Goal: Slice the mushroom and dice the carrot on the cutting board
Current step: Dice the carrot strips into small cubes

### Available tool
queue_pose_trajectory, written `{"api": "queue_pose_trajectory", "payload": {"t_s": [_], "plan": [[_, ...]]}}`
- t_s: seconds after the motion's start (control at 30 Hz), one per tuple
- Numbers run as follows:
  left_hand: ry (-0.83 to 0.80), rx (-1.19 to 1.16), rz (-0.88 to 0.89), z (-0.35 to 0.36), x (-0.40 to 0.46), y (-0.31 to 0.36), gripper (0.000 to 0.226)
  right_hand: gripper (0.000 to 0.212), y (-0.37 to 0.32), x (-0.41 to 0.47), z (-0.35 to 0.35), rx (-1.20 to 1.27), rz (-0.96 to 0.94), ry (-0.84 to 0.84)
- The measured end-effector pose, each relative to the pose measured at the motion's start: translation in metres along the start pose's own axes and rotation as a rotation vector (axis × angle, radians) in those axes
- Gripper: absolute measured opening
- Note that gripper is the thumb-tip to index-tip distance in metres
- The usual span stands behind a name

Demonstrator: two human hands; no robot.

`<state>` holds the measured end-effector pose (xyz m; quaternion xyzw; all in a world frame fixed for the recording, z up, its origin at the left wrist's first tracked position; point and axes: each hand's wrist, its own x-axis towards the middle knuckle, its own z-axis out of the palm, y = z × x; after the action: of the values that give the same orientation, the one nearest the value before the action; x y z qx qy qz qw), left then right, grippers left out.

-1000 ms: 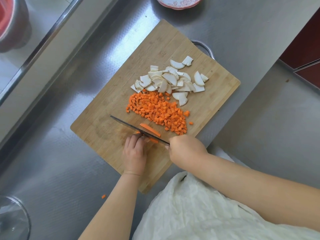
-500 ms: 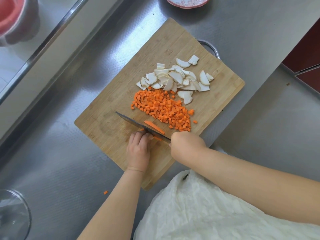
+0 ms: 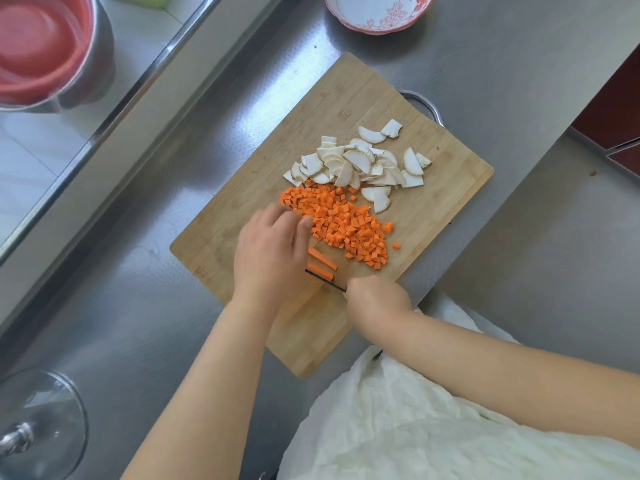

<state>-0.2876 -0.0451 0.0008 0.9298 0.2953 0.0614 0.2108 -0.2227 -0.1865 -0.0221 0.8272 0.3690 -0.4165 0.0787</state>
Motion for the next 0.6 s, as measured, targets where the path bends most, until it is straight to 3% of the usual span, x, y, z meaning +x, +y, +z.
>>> {"api": "queue_pose_trajectory", "payload": {"t_s": [0.1, 0.13, 0.2, 0.4, 0.47, 0.53, 0.6], "plan": [[-0.893, 0.374, -0.142, 0.005, 0.043, 0.024, 0.066, 0.023, -0.001, -0.003, 0.001, 0.005, -0.017, 0.012], [-1.089, 0.442, -0.172, 0.011, 0.048, 0.031, 0.069, 0.023, -0.002, -0.004, 0.0, 0.018, -0.017, 0.016], [-1.253, 0.482, -0.198, 0.024, 0.05, 0.039, 0.068, 0.022, -0.001, -0.006, -0.001, 0.047, -0.018, 0.03], [-1.365, 0.471, -0.179, 0.017, 0.061, 0.053, 0.063, 0.026, 0.0, -0.013, -0.007, 0.143, -0.053, 0.14], [-1.312, 0.451, -0.163, 0.012, 0.065, 0.054, 0.065, 0.029, -0.001, -0.015, -0.012, 0.162, -0.063, 0.156], [-1.073, 0.314, -0.133, 0.005, 0.069, 0.053, 0.066, 0.03, 0.001, -0.016, -0.015, 0.195, -0.064, 0.147], [-0.55, 0.089, 0.024, -0.004, 0.066, 0.048, 0.052, 0.025, 0.006, -0.017, -0.016, 0.26, -0.055, 0.118]]}}
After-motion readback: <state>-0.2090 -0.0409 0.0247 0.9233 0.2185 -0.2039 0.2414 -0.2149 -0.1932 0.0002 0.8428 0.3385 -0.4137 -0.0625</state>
